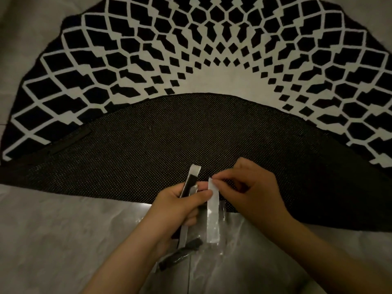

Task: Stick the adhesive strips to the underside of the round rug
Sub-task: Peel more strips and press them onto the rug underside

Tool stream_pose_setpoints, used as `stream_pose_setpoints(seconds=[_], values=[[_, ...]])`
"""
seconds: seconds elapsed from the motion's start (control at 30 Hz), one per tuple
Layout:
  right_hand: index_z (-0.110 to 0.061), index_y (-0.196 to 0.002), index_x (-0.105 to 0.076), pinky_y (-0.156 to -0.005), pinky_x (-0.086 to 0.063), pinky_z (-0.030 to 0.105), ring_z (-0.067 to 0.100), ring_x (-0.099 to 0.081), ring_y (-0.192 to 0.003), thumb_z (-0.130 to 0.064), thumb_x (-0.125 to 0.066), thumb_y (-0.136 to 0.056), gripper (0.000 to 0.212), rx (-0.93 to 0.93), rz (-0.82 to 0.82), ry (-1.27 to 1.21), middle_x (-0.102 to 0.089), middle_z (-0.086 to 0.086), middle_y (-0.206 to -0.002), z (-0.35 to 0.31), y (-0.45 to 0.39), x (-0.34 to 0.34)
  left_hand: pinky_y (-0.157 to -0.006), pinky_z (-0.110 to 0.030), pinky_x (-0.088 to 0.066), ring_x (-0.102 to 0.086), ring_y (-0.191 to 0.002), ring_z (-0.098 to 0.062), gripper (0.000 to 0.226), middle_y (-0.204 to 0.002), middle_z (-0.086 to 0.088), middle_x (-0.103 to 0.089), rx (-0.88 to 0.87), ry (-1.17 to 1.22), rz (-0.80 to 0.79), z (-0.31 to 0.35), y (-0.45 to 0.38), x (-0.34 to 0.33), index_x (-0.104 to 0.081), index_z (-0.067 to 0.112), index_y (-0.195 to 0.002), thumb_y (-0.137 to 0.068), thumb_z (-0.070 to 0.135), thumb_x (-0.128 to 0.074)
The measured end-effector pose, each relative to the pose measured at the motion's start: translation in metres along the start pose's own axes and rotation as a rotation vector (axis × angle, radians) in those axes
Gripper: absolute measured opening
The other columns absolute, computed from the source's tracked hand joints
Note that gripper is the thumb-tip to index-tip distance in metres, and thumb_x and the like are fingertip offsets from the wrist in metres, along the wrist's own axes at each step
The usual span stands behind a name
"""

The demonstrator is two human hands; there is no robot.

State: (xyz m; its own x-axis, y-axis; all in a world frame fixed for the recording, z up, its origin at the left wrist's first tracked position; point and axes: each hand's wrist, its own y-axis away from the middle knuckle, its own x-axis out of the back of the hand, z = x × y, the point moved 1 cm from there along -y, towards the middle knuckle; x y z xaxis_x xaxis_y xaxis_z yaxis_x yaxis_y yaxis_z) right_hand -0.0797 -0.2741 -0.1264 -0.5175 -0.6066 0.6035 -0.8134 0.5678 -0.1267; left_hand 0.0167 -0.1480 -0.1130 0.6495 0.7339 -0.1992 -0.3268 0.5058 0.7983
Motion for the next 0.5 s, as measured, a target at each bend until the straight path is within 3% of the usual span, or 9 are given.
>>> stream_pose_setpoints(seconds=[0.07, 0.23, 0.37, 0.5], values=[[-0.018, -0.081, -0.07, -0.05, -0.034, 0.01, -0.004, -0.036, -0.057, -0.031, -0.061, -0.08, 0.016, 0.066, 0.01, 0.047, -0.033, -0.025, -0.069, -0.002, 0.001, 0.0, -0.036, -0.015, -0.024, -0.028, -0.037, -0.005, 0.01, -0.045, 0.005, -0.041, 0.034, 0.096, -0.055, 0.0, 0.002, 0.0, -0.07, 0.012, -0.074, -0.081, 0.016, -0.065], [-0.026, -0.09, -0.052, -0.044, -0.035, 0.013, 0.003, -0.039, -0.058, -0.03, -0.053, -0.086, 0.005, 0.27, -0.027, 0.179, -0.038, -0.013, -0.083, -0.009, 0.004, 0.002, -0.033, -0.014, -0.021, -0.026, -0.031, -0.003, 0.03, -0.051, -0.001, -0.053, 0.134, 0.269, -0.161, 0.003, 0.004, 0.004, -0.068, 0.006, -0.08, -0.071, 0.034, -0.062], [-0.024, -0.091, -0.049, -0.04, -0.032, 0.016, 0.006, -0.041, -0.048, -0.03, -0.041, -0.097, 0.012, 0.486, -0.032, 0.265, -0.039, -0.009, -0.086, -0.009, 0.003, 0.002, -0.033, -0.012, -0.018, -0.024, -0.03, -0.003, 0.03, -0.062, -0.006, -0.056, 0.082, 0.082, -0.174, 0.008, 0.009, 0.007, -0.065, 0.008, -0.07, -0.063, 0.037, -0.068], [-0.023, -0.092, -0.048, -0.041, -0.033, 0.017, 0.007, -0.042, -0.049, -0.036, -0.032, -0.101, 0.022, 0.535, -0.105, 0.257, -0.039, -0.009, -0.087, -0.005, 0.007, 0.003, -0.036, -0.013, -0.014, -0.021, -0.031, -0.004, 0.022, -0.047, 0.0, -0.049, 0.073, -0.081, -0.155, 0.008, 0.007, 0.011, -0.06, 0.004, -0.069, -0.084, 0.02, -0.061]])
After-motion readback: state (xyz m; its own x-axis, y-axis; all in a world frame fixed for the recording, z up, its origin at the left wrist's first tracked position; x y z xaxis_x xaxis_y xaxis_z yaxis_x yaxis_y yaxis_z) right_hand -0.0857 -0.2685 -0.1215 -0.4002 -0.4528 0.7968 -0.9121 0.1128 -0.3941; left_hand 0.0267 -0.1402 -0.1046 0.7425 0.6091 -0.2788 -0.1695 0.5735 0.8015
